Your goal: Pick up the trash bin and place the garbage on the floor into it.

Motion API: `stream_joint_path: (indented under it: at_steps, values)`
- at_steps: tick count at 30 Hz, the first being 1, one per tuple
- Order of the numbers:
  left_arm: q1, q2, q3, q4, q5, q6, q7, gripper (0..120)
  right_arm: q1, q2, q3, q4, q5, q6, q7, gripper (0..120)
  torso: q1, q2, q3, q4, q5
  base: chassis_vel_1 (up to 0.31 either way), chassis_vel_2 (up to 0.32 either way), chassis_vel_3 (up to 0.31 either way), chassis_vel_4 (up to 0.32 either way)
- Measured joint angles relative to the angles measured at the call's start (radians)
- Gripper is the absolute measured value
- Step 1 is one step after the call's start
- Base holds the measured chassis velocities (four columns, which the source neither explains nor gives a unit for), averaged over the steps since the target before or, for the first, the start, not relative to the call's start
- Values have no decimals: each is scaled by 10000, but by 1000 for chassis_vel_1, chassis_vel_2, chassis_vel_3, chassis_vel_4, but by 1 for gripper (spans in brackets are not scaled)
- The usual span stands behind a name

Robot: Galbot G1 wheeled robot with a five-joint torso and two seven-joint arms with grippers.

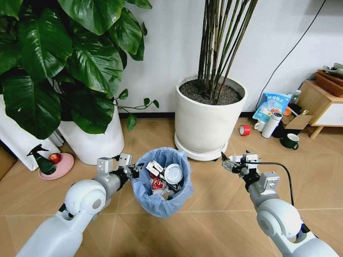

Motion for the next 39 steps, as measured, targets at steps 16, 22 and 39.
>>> stream_joint_path:
  at_steps: [16, 22, 39]
  values:
    - [-32, -33, 3, 46, 30, 0, 78, 0, 120, 74, -194, -142, 49, 6, -1, 100, 0, 0, 0, 0, -2, -125, -125, 126, 127]
    - [-24, -71, 25, 71, 67, 0, 96, 0, 144, 119, -240, -238, 54, 90, -18, 100, 0, 0, 0, -1, 1, -152, -156, 145, 138]
    - [-30, -127, 37, 136, 95, 0, 115, 0, 258, 303, -267, -599, 41, 222, -128, 100, 0, 0, -1, 2, -2, -47, -24, 40, 23]
